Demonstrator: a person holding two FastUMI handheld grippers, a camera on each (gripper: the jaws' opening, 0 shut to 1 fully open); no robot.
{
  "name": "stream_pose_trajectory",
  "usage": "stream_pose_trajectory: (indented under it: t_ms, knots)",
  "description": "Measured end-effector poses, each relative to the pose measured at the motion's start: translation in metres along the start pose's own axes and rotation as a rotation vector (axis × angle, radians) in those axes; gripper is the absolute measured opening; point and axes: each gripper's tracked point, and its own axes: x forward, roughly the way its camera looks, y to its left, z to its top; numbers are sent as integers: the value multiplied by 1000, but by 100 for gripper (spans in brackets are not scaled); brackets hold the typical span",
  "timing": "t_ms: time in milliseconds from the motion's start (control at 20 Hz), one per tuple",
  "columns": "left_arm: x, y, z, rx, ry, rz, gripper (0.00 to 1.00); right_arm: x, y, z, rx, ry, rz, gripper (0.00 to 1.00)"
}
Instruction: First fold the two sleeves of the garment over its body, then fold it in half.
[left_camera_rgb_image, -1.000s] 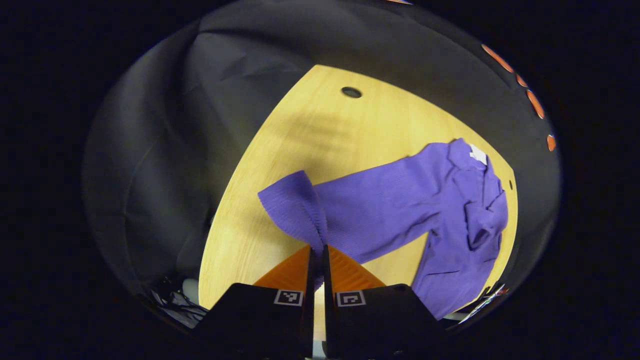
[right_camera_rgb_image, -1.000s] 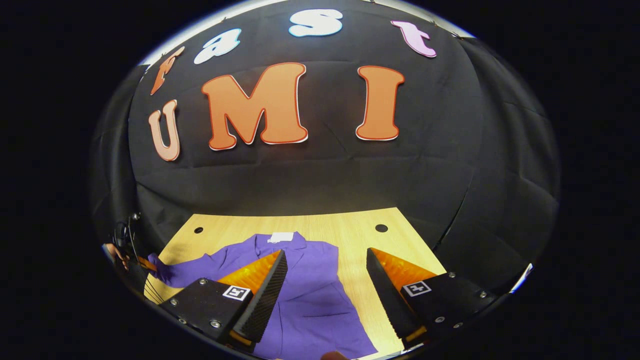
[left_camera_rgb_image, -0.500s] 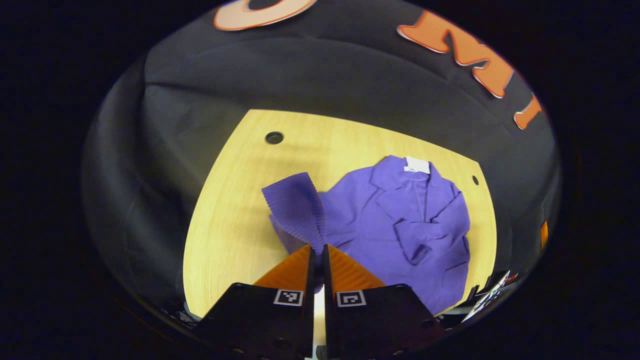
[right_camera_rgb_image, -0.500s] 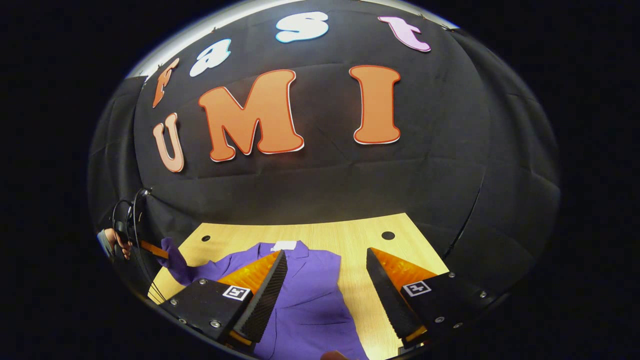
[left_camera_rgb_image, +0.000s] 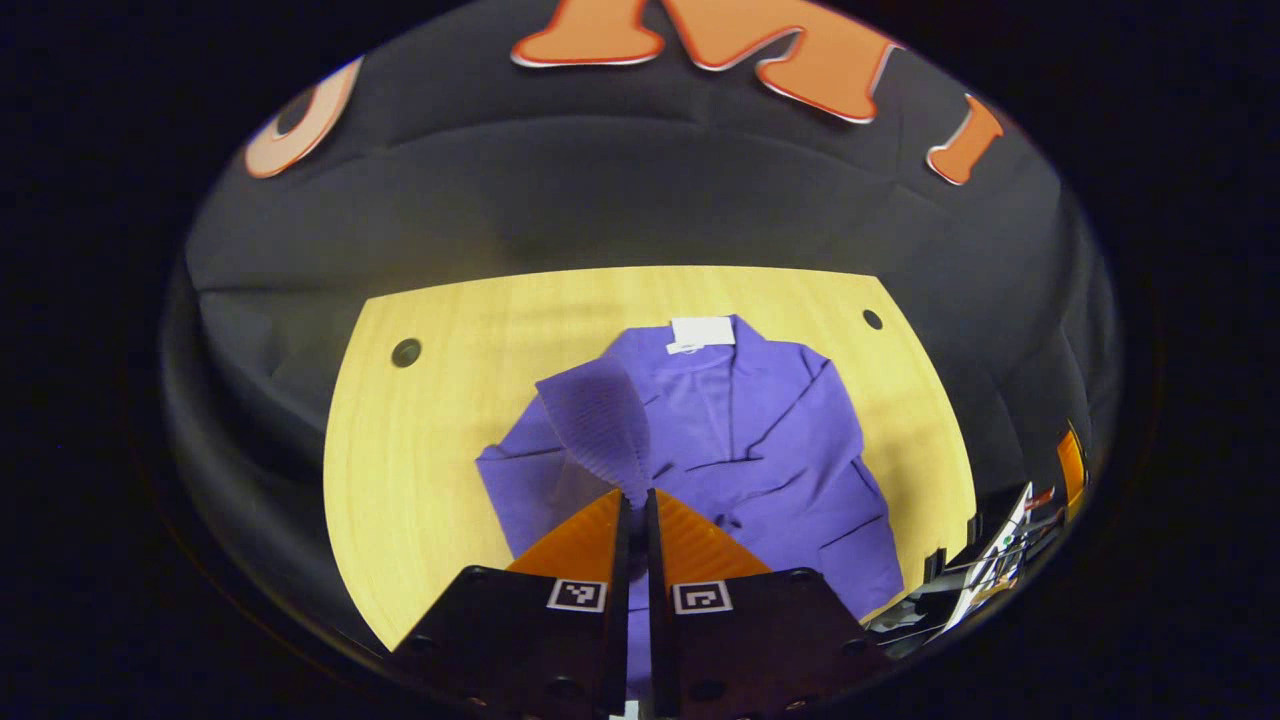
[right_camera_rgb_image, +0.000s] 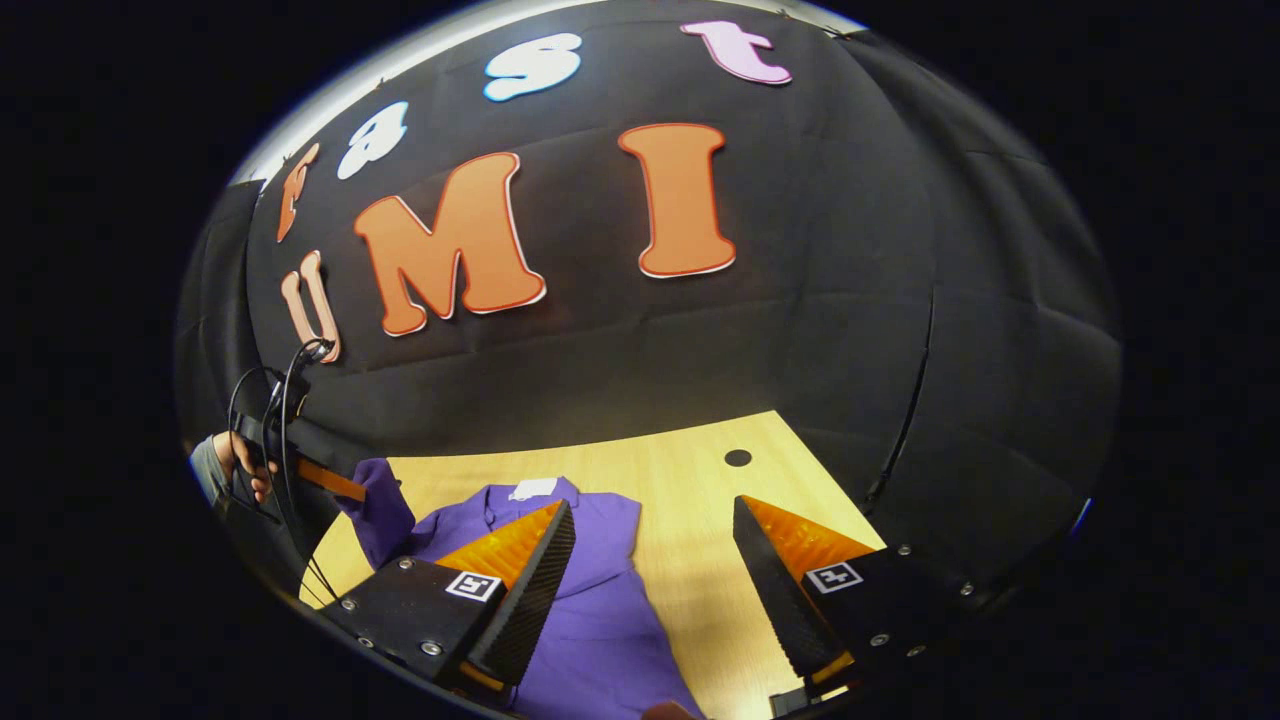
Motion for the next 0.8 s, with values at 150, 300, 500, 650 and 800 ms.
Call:
stream_pose_trajectory:
  t_ms: [150, 300, 500, 650, 800]
  knots:
    - [11, -37, 17, 54, 4, -14, 11, -6, -21, -1, 14, -7, -24, 95]
    - [19, -73, 29, 102, 0, -41, 10, -8, -31, -3, 26, -13, -30, 95]
    - [36, -122, 39, 176, 5, -74, 10, -9, -37, -9, 24, 0, -22, 95]
    - [49, -149, 54, 234, -21, -58, 10, -10, -40, -14, 24, 11, -9, 95]
    - [53, -171, 58, 260, -68, -73, 16, -10, -42, -16, 26, 18, 9, 95]
